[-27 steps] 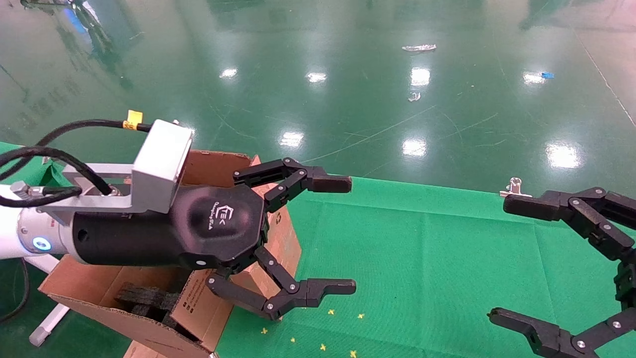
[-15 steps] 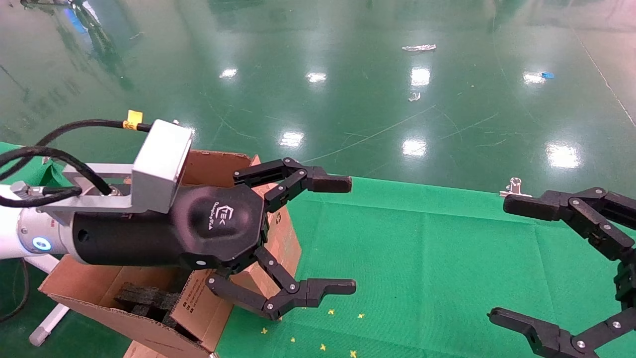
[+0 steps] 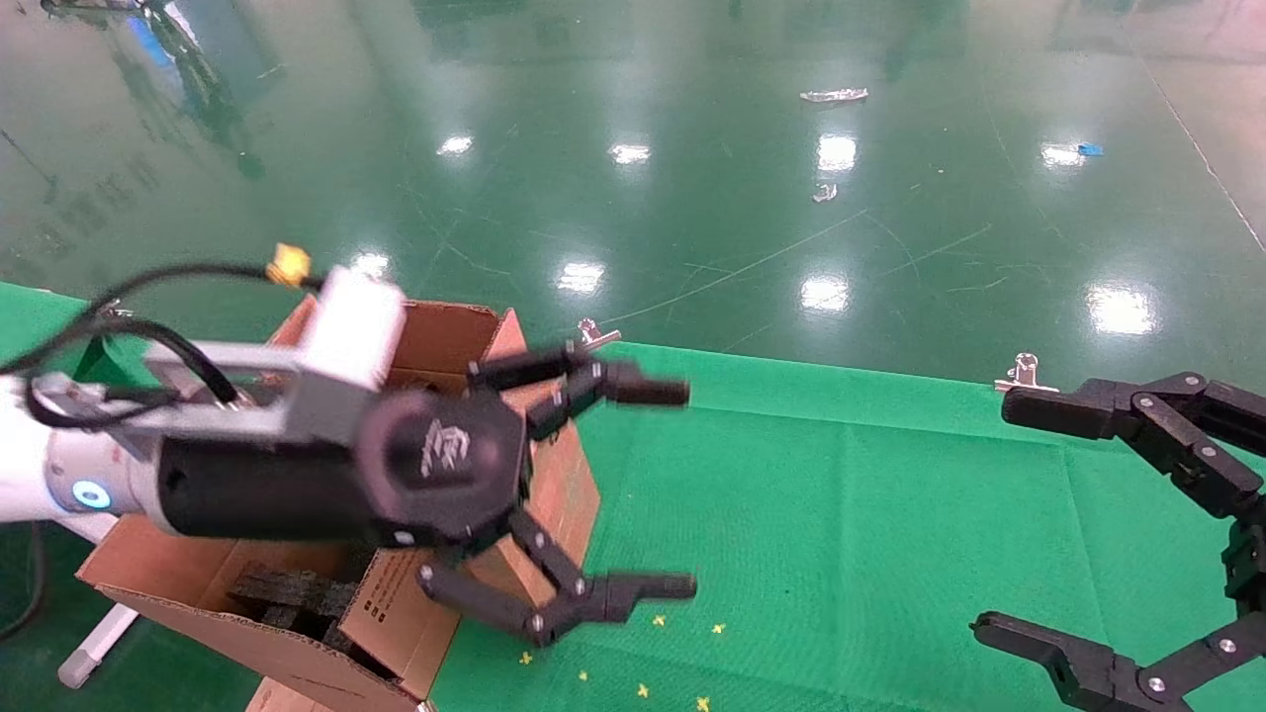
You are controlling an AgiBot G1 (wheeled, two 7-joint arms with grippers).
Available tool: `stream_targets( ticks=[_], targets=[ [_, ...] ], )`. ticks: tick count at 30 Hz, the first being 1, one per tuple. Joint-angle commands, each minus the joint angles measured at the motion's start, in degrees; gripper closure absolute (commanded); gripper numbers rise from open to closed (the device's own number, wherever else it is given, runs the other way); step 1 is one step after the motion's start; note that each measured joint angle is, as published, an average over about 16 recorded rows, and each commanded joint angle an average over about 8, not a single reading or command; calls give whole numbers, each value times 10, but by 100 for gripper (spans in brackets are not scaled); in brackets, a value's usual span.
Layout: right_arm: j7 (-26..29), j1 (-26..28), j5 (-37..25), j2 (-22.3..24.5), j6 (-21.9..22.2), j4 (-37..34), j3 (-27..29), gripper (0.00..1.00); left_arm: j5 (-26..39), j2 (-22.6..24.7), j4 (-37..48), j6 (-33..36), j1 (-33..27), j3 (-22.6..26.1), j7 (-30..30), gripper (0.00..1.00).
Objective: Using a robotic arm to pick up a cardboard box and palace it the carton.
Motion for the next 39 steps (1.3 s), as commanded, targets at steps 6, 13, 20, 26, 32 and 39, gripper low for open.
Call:
stream_targets(
  ticks=[6, 13, 20, 26, 32, 39],
  targets=[
    [0, 0, 0, 0, 0, 0, 0, 0, 93, -4, 13, 5, -36, 44, -38, 0],
    [0, 0, 0, 0, 0, 0, -1, 0, 222, 16, 23, 18, -147, 99, -142, 0],
    [-1, 0, 1, 0, 0, 0, -1, 0, 336, 45, 44, 42, -273, 169, -312, 0],
    [-1, 0, 1, 0, 0, 0, -1, 0, 376, 49, 58, 47, -341, 232, -431, 0],
    [-1, 0, 1, 1, 0, 0, -1, 0, 389, 47, 88, 44, -377, 280, -508, 0],
    [-1, 1, 1, 1, 1, 0, -2, 0, 422, 48, 135, 41, -398, 330, -563, 0]
  ],
)
